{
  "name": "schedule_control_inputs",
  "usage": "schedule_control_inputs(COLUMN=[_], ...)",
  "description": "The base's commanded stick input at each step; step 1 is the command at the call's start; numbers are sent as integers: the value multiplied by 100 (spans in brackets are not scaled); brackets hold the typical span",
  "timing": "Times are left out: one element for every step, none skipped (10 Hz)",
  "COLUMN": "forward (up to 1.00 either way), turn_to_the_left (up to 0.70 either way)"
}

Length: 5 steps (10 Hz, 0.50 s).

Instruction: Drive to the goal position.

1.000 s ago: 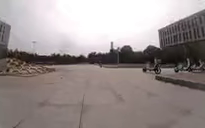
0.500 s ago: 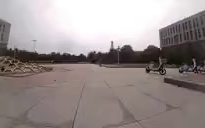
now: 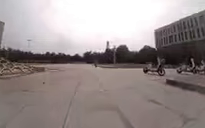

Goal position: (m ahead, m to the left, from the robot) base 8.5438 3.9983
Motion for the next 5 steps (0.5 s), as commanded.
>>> schedule_control_inputs(forward=[100,100,100,100,100], turn_to_the_left=[-13,0,0,0,0])
